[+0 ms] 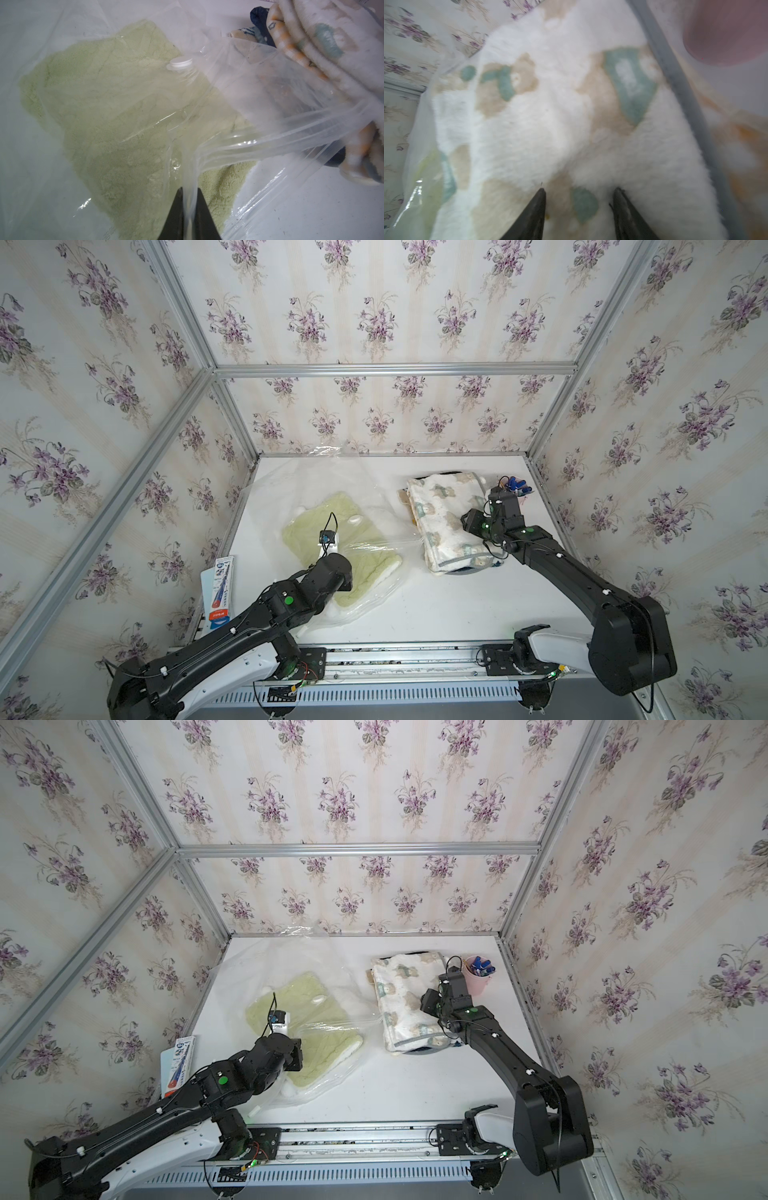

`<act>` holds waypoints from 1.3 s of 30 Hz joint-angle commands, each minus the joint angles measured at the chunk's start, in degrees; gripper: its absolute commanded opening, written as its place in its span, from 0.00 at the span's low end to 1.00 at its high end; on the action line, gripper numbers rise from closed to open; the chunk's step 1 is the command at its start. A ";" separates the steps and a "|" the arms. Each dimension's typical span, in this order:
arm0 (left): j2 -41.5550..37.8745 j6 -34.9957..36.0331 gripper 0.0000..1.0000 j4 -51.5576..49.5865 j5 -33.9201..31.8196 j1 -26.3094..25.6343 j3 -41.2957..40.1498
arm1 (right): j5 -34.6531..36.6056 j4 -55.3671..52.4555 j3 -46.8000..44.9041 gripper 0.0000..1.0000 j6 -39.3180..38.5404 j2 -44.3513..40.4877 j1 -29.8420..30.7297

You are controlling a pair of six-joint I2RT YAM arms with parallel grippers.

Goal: Take the blanket out of the vacuum bag
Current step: Adjust the blanket at the center of the board.

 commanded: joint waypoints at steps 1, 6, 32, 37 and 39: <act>0.01 -1.30 0.12 2.06 -0.41 0.32 -1.80 | -1.12 1.53 -1.38 0.53 0.55 2.21 -1.27; -1.43 -3.13 0.13 -0.18 -0.70 1.38 -3.29 | -4.06 1.37 0.23 0.53 -0.11 0.40 -1.94; 8.62 3.22 0.12 9.91 8.36 17.21 3.33 | -21.43 44.85 -16.76 0.36 33.49 -12.29 16.58; 14.38 4.89 0.10 14.56 14.82 22.75 5.34 | -11.15 57.84 -22.41 0.35 41.70 -12.59 23.80; 15.84 5.17 0.10 16.61 17.48 24.58 5.32 | -8.54 58.11 -21.90 0.35 41.52 -12.37 26.46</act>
